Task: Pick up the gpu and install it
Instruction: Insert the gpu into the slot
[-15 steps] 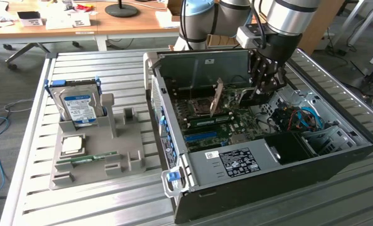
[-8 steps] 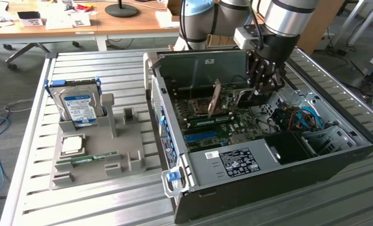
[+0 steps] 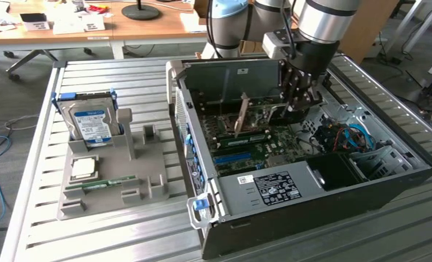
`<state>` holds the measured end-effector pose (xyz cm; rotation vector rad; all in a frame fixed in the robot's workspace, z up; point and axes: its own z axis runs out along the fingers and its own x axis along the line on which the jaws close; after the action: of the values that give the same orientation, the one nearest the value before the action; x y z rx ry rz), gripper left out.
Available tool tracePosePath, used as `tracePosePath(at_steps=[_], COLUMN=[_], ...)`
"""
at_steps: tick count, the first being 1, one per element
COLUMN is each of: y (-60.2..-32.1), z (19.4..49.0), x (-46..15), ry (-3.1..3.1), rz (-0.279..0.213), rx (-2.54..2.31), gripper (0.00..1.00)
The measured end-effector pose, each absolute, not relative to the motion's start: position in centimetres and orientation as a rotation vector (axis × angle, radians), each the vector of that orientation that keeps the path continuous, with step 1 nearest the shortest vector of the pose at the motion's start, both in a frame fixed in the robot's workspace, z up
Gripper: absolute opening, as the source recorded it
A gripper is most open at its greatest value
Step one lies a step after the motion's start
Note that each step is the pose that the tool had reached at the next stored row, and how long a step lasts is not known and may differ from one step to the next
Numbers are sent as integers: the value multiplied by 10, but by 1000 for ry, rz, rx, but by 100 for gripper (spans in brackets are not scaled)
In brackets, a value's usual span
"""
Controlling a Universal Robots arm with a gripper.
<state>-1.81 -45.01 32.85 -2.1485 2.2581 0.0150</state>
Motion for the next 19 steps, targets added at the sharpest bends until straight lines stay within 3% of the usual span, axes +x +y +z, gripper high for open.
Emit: tracePosePath(at_steps=[19], y=[-450], z=[316], x=[-31], ry=[2258], rz=[15], rx=[-2148], gripper=[27])
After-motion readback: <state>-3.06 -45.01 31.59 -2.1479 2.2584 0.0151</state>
